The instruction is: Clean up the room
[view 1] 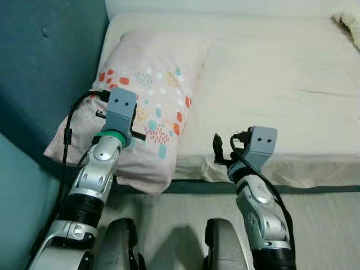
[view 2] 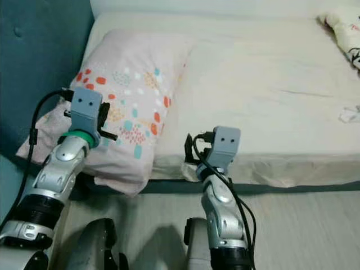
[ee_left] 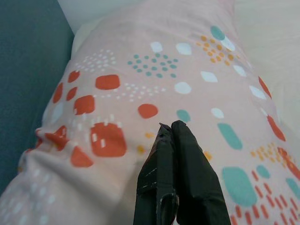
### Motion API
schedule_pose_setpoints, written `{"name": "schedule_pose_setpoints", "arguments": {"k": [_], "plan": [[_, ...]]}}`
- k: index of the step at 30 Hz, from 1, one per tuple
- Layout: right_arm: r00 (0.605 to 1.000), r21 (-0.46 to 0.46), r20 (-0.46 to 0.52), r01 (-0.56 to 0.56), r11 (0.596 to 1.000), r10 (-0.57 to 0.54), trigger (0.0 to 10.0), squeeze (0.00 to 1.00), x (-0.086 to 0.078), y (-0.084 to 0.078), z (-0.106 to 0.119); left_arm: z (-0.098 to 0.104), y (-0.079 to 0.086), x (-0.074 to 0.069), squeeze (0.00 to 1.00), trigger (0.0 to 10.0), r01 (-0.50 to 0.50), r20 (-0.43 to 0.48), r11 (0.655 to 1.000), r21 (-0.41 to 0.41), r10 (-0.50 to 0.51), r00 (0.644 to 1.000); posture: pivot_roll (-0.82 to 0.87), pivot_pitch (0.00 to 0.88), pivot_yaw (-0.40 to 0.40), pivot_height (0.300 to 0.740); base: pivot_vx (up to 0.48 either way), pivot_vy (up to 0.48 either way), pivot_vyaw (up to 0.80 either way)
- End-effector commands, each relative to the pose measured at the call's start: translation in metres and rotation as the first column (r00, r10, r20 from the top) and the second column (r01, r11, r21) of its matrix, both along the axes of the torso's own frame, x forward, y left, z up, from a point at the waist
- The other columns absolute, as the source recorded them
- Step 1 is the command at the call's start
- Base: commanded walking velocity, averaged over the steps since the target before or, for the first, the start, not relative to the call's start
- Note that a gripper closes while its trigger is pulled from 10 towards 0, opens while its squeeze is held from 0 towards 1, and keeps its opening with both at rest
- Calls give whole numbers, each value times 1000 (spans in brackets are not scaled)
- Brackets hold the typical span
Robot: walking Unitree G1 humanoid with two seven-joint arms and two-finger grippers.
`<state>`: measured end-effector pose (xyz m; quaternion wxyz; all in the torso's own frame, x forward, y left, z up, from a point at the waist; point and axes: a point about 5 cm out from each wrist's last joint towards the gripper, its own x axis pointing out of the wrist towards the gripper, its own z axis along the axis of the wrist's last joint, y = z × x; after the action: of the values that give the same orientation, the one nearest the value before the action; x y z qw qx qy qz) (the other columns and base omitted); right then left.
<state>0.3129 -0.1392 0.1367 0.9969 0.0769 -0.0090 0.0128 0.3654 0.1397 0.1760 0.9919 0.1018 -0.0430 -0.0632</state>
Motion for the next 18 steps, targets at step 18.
{"name": "schedule_pose_setpoints", "arguments": {"k": [18], "plan": [[998,-10,11,-69,998,69,10000,0,-1,5,-2,5,19,4,0,10000,-137,24,990,-41,138,990,-36,81,54,591,0,0,0]]}}
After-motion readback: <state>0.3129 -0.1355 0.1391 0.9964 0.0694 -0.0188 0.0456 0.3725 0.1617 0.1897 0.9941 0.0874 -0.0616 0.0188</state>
